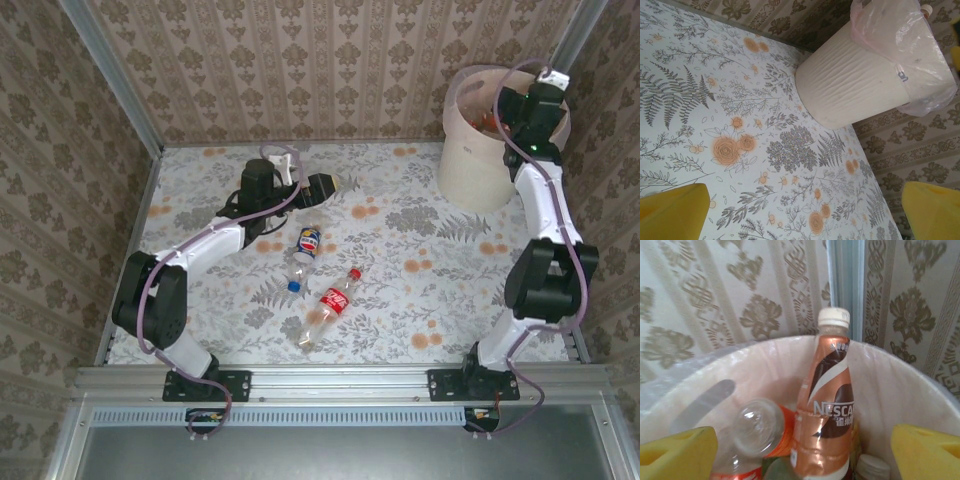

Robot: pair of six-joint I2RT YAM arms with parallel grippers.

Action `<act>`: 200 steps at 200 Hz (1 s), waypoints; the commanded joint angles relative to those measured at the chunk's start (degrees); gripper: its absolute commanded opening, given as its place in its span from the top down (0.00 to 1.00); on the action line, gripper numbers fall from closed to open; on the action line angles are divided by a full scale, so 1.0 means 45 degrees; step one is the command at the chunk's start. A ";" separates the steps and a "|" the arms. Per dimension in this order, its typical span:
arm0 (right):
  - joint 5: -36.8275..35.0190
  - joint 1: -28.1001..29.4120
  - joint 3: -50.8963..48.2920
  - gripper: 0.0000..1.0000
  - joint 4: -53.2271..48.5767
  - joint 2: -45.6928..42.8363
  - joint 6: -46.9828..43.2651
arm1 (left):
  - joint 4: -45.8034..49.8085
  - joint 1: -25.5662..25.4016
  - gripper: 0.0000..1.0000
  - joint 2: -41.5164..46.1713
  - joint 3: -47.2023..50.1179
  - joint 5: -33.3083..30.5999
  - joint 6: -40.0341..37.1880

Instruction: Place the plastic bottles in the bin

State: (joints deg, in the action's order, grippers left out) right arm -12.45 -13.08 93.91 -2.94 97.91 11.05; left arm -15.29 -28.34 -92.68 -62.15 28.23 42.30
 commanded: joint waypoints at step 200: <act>0.8232 0.6745 -0.7432 0.00 -0.2959 -0.6561 -0.5811 | 0.5196 0.0974 0.00 -0.0278 -0.0189 -0.3680 0.1077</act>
State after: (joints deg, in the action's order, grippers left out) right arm 18.44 12.19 64.14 -15.00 70.81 0.03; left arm 2.66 -24.21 -94.04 -61.65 14.81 46.15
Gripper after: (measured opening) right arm 0.999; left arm 0.999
